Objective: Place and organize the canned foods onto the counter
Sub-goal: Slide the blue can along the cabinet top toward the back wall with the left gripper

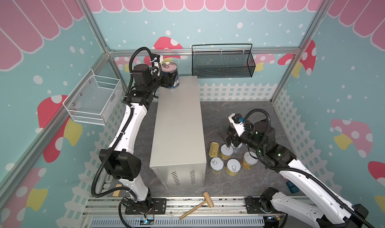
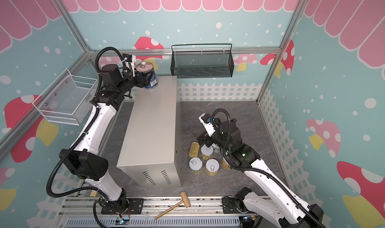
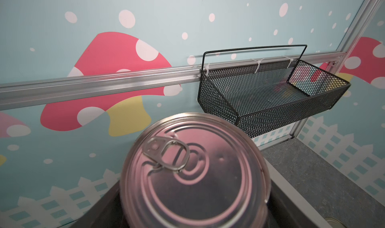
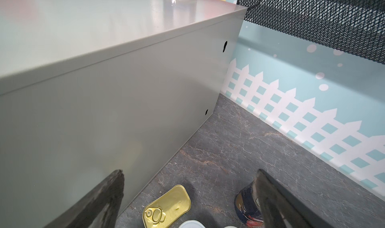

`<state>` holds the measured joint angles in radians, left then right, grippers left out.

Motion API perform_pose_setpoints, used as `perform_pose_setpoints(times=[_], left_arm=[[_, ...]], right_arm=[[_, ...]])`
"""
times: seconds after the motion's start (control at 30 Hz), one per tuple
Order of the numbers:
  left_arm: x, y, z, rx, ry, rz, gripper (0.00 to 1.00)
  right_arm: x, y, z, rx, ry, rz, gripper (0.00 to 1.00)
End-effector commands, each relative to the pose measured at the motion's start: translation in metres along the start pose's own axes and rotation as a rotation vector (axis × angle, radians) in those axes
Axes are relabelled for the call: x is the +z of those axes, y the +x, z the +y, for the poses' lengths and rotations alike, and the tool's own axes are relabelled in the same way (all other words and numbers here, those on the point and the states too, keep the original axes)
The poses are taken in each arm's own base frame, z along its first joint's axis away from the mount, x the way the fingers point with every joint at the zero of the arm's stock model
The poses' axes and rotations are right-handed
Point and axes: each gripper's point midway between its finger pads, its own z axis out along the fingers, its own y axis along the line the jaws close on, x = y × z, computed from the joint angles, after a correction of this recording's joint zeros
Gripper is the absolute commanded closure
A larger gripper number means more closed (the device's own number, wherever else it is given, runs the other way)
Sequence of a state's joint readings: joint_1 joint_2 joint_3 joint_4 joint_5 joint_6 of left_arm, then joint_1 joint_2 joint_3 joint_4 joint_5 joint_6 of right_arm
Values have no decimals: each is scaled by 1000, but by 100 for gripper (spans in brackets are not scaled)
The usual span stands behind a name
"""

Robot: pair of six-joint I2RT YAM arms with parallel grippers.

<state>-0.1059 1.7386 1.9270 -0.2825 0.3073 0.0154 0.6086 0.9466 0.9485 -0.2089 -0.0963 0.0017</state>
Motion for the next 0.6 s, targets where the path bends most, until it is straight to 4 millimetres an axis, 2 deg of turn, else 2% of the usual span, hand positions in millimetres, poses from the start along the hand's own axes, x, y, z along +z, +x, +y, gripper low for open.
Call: perform_pose_setpoints(times=[0.0,0.17,0.3,0.4,0.57], left_arm=[[-10,-36,-5,44,18,-100,16],[-17,-47,-10,43,40,-122,1],[-34,-63,-16,48,44,-149,1],[-53,-69,-16,42,12,-139,1],[-96,-61,-17,13,-41,-82,1]], right_arm=[[1,1,-3,7,15,7,0],[5,0,-7,27,31,15,1],[9,1,-12,60,30,28,0],[15,5,-24,110,49,64,0],[25,23,-61,252,115,133,0]])
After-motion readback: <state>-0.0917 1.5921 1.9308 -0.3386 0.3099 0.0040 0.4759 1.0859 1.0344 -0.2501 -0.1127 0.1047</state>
